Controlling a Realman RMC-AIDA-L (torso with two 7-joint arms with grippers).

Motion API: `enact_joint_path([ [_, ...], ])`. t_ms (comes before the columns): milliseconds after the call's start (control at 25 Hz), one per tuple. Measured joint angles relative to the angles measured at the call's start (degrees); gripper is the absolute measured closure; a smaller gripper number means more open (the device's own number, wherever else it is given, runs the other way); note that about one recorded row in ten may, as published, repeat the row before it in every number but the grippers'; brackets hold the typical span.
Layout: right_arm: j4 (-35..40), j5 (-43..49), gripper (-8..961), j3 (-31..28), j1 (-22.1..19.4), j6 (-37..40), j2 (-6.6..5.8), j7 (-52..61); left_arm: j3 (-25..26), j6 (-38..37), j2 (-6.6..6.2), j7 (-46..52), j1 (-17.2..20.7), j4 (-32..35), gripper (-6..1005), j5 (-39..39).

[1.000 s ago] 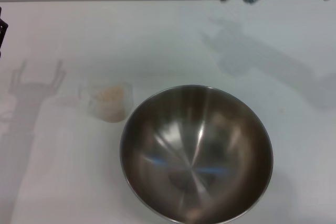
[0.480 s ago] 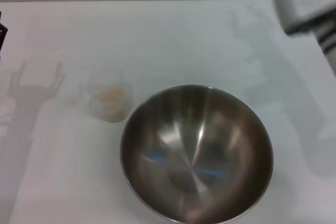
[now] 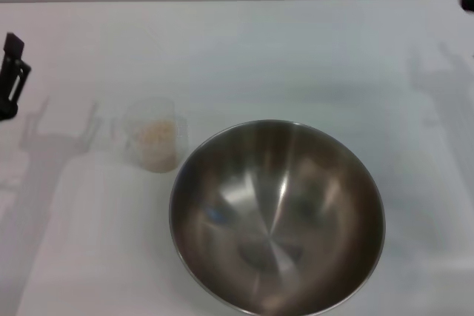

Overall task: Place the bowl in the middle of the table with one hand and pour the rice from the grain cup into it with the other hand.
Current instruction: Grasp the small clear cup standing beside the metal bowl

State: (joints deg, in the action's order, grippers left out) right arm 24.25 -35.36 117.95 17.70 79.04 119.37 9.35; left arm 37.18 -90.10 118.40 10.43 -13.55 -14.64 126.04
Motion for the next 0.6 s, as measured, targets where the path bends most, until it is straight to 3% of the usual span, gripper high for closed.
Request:
enact_joint_path([
  [80, -5.4, -0.2, 457, -0.5, -0.1, 3.4, -0.01, 4.0, -0.8, -0.1, -0.01, 0.0, 0.5, 0.1, 184, 0.0],
  [600, -11.9, -0.3, 457, -3.3, 2.7, 2.6, -0.38, 4.9, -13.3, 4.3, 0.32, -0.5, 2.7, 2.0, 186, 0.0],
])
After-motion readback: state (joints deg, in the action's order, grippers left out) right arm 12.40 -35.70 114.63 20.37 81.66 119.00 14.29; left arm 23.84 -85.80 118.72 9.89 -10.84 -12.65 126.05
